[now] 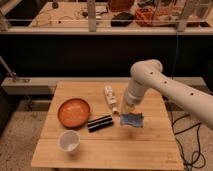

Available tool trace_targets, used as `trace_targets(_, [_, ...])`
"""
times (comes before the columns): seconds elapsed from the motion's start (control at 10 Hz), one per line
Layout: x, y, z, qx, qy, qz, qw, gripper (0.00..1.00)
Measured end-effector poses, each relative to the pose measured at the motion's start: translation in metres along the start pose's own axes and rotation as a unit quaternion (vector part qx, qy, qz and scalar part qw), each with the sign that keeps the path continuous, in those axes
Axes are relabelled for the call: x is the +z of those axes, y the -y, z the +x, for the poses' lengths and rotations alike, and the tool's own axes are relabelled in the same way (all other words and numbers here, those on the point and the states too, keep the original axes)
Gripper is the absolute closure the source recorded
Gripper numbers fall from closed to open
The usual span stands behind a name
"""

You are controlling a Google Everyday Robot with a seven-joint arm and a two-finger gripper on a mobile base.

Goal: Place the white sponge in the ceramic cup

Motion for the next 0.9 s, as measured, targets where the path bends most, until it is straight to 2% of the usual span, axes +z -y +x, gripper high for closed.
trace_targets(0.3, [-0.004, -0.001, -0.011, -0.007, -0.006, 0.002, 1.0, 1.0])
trace_targets(0.5, [-0.004, 0.0, -0.029, -0.015, -0.012, 0.002, 0.9998, 1.0])
trace_targets(0.9, [-0.002, -0.002, -0.05, -0.022, -0.023, 0.001, 0.9995, 1.0])
